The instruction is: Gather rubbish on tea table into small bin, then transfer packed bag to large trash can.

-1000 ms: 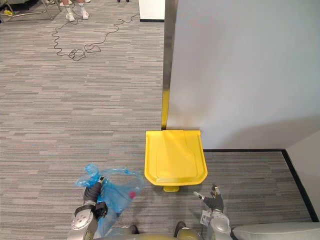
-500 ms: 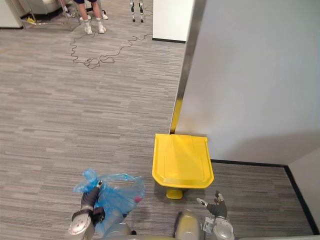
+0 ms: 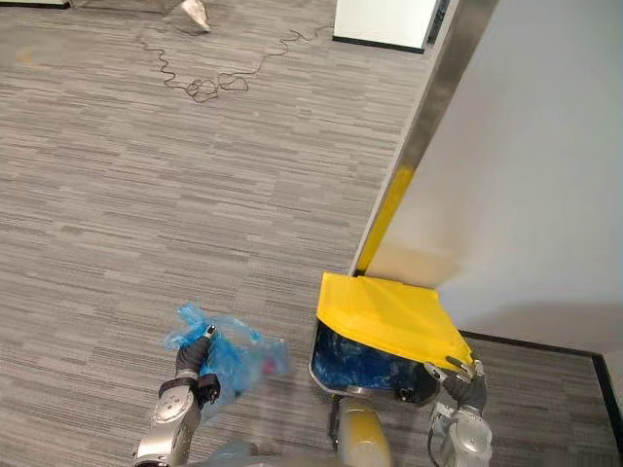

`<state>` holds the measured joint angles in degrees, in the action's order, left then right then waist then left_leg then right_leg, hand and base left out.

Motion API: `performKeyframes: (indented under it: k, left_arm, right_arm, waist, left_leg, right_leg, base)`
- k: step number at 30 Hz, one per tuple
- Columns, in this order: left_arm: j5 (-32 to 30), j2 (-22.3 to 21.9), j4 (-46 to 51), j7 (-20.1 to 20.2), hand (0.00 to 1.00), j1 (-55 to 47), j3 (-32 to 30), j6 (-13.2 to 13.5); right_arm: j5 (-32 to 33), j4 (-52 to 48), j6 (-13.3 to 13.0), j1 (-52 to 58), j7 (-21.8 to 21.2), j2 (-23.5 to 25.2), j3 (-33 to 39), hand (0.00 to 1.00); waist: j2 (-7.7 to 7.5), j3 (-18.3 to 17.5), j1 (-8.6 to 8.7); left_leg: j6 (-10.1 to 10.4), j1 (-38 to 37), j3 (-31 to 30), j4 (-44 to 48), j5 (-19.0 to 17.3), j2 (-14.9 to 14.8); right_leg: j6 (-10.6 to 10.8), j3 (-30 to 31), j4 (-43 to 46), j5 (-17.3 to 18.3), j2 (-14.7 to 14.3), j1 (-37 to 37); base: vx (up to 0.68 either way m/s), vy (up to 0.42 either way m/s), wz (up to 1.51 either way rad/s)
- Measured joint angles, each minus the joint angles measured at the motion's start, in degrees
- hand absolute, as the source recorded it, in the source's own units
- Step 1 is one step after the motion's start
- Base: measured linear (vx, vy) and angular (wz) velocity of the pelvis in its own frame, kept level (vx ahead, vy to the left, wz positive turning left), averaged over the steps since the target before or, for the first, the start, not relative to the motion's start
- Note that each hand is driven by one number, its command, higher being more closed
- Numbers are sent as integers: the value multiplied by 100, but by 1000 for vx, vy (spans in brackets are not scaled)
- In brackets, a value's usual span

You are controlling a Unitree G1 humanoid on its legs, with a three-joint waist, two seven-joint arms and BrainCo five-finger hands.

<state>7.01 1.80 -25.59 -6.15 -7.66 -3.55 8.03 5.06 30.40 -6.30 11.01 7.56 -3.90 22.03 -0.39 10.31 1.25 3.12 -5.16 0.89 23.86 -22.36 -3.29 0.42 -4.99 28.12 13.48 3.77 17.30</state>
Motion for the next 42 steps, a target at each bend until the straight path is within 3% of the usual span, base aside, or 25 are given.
performKeyframes:
  k: [6,8,14,15,17,19,22,23,29,32,38,42]
  left_arm:
    - [0,-57,-164,0,100,-246,-60,8]
    - [-1,-60,-166,-1,100,-273,-60,8]
    - [0,-176,-177,-48,100,-298,-117,11]
    - [-1,-219,-178,-55,100,-375,-115,12]
    - [0,-280,-184,-86,100,-505,-108,11]
    - [-1,-424,-190,-189,100,-671,-39,10]
    - [-1,-430,-190,-307,100,-756,-37,10]
    - [-1,-403,-189,-403,100,-768,-3,10]
    - [-1,-326,-189,-399,100,-836,288,10]
    - [-1,-298,-184,-394,100,-860,301,9]
    - [-1,-127,-169,-346,100,-716,277,9]
    - [-13,-104,-172,-251,100,-445,169,9]
  right_arm:
    - [-1,3,14,56,144,-43,-427,0]
    - [-12,-111,14,96,232,-122,-696,0]
    - [-59,-1278,-120,37,412,-89,-1511,0]
    - [-60,-1554,-135,-18,450,5,-1653,0]
    - [-78,-1929,-98,-96,474,61,-1906,0]
    - [-323,-2561,-103,14,733,286,-2078,0]
    - [-610,-3143,-108,80,1062,462,-1984,0]
    - [-817,-3580,-126,183,1376,499,-1740,0]
    - [-952,-3848,-149,610,1660,518,-1068,0]
    - [-632,-3339,-93,889,1528,537,-1142,0]
    - [-76,-1889,178,637,759,433,-1677,0]
    - [-57,-1214,302,-127,223,412,-2196,0]
  waist:
    - [93,-174,114]
    - [123,-200,117]
    - [133,-281,111]
    - [237,-319,102]
    - [284,-392,74]
    - [465,-416,-11]
    - [501,-419,-94]
    - [478,-411,-83]
    - [333,-392,-18]
    - [263,-351,103]
    - [226,-328,57]
    - [130,-245,-76]
  left_leg:
    - [-45,5,-1,-232,85,42]
    - [-46,124,-8,-248,86,73]
    - [-163,311,-123,-590,201,135]
    - [-165,373,-162,-628,201,122]
    - [-158,385,-181,-657,222,92]
    - [-143,389,-238,-711,228,50]
    - [-94,425,-304,-775,258,-5]
    - [-29,451,-388,-790,294,-71]
    - [-6,472,-470,-787,306,-227]
    - [0,542,-584,-771,306,-347]
    - [26,839,-1033,-789,323,-476]
    - [426,1025,-1369,-867,535,-551]
  right_leg:
    - [-127,21,-238,-186,-2,19]
    - [-81,32,-274,-267,20,129]
    - [10,97,-628,-698,-1,361]
    - [-6,96,-671,-762,-28,425]
    - [48,110,-748,-831,-71,419]
    - [54,87,-748,-833,-110,437]
    - [72,45,-739,-807,-175,499]
    - [75,-7,-757,-803,-241,508]
    - [48,-115,-784,-804,-418,505]
    - [40,-222,-808,-806,-479,511]
    - [-79,-622,-798,-726,-472,626]
    - [-254,-1017,-813,-615,-462,725]
  base:
    - [20,22,-4]
    - [-63,15,-6]
    - [-105,-26,-4]
    - [-151,-121,-1]
    - [-120,-121,0]
    - [-78,-132,7]
    - [-53,-167,5]
    - [-38,-163,6]
    - [-16,-115,0]
    - [-2,-99,12]
    - [10,-101,34]
    - [26,-107,43]
